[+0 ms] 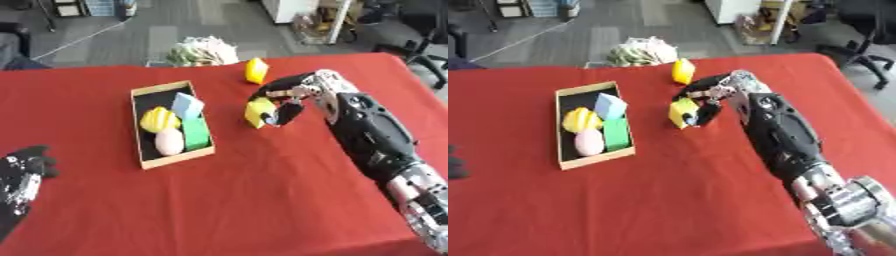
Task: Pick up objects on the table and place them in the box.
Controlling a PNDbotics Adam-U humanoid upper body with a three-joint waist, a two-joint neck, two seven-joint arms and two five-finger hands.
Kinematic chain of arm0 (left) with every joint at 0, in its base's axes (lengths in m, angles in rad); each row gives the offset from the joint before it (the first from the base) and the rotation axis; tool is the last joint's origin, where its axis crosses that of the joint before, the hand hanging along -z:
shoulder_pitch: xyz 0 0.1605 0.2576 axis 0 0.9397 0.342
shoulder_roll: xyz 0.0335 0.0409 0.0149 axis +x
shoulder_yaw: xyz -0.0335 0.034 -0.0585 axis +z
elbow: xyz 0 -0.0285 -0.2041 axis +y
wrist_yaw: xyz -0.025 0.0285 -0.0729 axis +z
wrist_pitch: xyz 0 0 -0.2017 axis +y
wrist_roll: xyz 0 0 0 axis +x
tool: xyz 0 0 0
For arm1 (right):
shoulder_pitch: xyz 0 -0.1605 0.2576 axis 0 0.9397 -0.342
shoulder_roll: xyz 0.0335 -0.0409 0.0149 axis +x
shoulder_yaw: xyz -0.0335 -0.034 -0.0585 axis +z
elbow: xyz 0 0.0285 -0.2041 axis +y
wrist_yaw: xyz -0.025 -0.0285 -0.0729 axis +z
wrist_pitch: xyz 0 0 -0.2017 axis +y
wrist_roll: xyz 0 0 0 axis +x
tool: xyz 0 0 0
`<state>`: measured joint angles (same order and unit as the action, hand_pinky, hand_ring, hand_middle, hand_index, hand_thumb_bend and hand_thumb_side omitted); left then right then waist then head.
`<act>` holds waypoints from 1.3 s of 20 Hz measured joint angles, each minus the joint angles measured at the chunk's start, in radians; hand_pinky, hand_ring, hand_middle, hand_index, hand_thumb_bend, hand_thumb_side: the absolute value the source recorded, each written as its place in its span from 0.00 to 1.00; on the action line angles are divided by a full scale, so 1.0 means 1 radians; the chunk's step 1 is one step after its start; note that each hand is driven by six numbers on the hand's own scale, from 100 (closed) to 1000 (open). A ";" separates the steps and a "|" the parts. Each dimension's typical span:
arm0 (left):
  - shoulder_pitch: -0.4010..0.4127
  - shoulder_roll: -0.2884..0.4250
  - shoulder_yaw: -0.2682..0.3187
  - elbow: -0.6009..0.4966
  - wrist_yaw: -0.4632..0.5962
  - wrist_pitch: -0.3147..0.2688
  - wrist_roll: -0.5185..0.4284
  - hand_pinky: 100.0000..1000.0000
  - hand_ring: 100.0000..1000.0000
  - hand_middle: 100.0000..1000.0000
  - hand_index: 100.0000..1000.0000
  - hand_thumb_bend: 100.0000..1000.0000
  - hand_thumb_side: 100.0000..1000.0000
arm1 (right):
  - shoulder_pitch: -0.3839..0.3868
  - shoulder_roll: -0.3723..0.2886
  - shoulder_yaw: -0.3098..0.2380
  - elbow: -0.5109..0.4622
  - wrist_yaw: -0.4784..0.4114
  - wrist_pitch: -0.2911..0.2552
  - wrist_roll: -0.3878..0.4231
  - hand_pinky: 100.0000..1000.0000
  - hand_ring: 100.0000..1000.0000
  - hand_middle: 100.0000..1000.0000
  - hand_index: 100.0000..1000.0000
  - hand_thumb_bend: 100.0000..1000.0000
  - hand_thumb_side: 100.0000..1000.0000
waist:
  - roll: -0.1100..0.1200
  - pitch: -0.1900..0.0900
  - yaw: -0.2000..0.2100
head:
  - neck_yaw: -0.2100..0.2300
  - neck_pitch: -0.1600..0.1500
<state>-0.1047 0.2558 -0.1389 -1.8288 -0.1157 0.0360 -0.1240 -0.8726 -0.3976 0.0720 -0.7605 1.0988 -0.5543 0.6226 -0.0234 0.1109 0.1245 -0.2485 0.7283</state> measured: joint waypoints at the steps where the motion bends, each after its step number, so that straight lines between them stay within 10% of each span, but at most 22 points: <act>1: 0.000 0.000 0.000 0.002 0.000 0.000 0.000 0.74 0.59 0.58 0.79 0.00 0.63 | 0.003 -0.001 -0.003 -0.004 -0.015 -0.007 -0.007 0.28 0.42 0.55 0.62 0.00 0.29 | 0.000 0.000 0.000 | 0.000 0.000; 17: 0.002 0.000 0.000 0.005 0.006 -0.003 -0.005 0.74 0.59 0.58 0.79 0.00 0.63 | -0.047 0.044 -0.025 -0.083 -0.280 -0.016 -0.023 0.16 0.30 0.43 0.56 0.00 0.14 | -0.001 0.000 0.022 | -0.002 0.000; 21: 0.002 0.000 0.000 0.005 0.007 -0.003 -0.005 0.74 0.59 0.58 0.79 0.00 0.63 | -0.077 0.069 -0.015 -0.090 -0.286 -0.005 -0.005 0.50 0.63 0.78 0.93 0.00 0.21 | -0.008 0.000 0.027 | -0.002 -0.007; 26: 0.002 0.000 0.000 0.008 0.008 -0.003 -0.005 0.74 0.59 0.58 0.79 0.00 0.63 | -0.052 0.051 0.036 -0.082 -0.237 0.008 0.008 0.71 0.86 0.96 1.00 0.00 0.43 | -0.012 0.000 0.020 | -0.001 -0.008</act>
<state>-0.1031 0.2557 -0.1385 -1.8205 -0.1078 0.0328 -0.1288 -0.9243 -0.3468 0.1079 -0.8425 0.8619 -0.5460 0.6311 -0.0354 0.1109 0.1445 -0.2497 0.7199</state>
